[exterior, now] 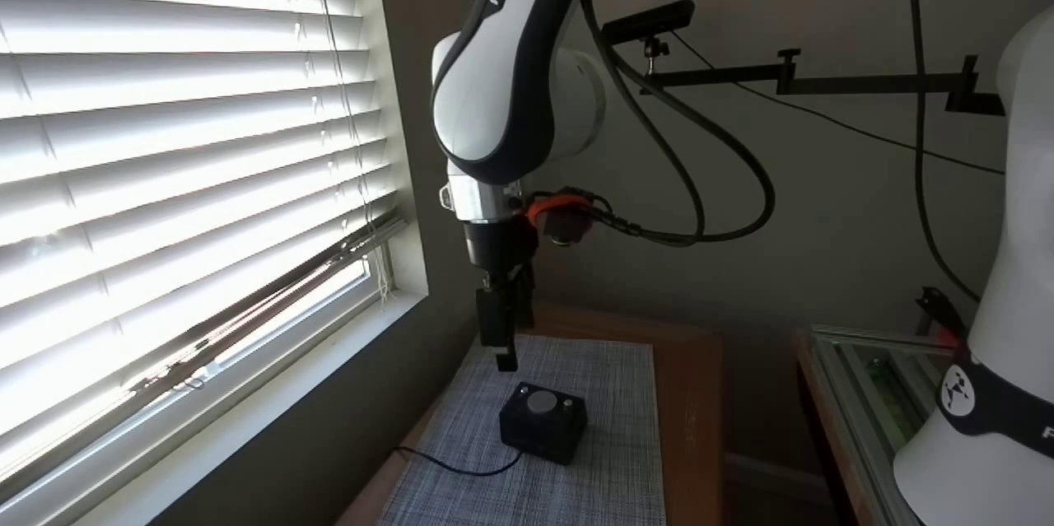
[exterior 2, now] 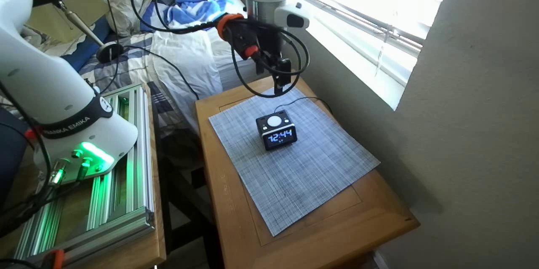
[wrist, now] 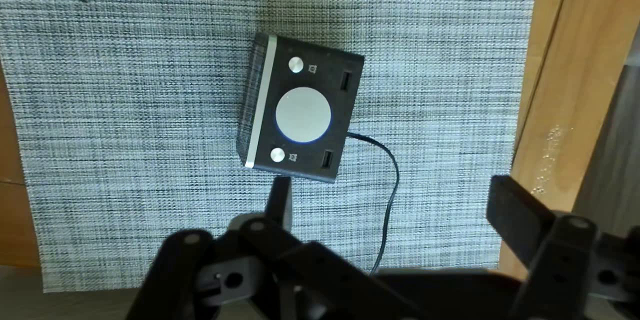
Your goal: Twist the clock
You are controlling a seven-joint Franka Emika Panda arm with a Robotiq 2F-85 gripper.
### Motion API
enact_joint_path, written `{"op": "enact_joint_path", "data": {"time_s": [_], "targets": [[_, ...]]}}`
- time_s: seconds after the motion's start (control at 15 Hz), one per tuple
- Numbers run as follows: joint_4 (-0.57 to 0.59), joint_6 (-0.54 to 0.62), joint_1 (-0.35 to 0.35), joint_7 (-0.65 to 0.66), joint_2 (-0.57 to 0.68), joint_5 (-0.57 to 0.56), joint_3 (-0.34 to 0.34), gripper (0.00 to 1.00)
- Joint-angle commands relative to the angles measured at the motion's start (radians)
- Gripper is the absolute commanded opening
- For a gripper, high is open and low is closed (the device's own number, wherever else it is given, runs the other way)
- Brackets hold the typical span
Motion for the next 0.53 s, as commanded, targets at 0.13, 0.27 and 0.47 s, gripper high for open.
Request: {"op": "enact_joint_path", "data": {"time_s": [0.13, 0.27, 0.47], "targets": [[-0.057, 0.175, -0.017, 0.043, 0.055, 0.017, 0.045, 1.00], [-0.070, 0.248, -0.011, 0.105, 0.085, -0.021, 0.032, 1.00], [-0.083, 0.328, -0.020, 0.162, 0.127, -0.021, 0.024, 1.00]]}}
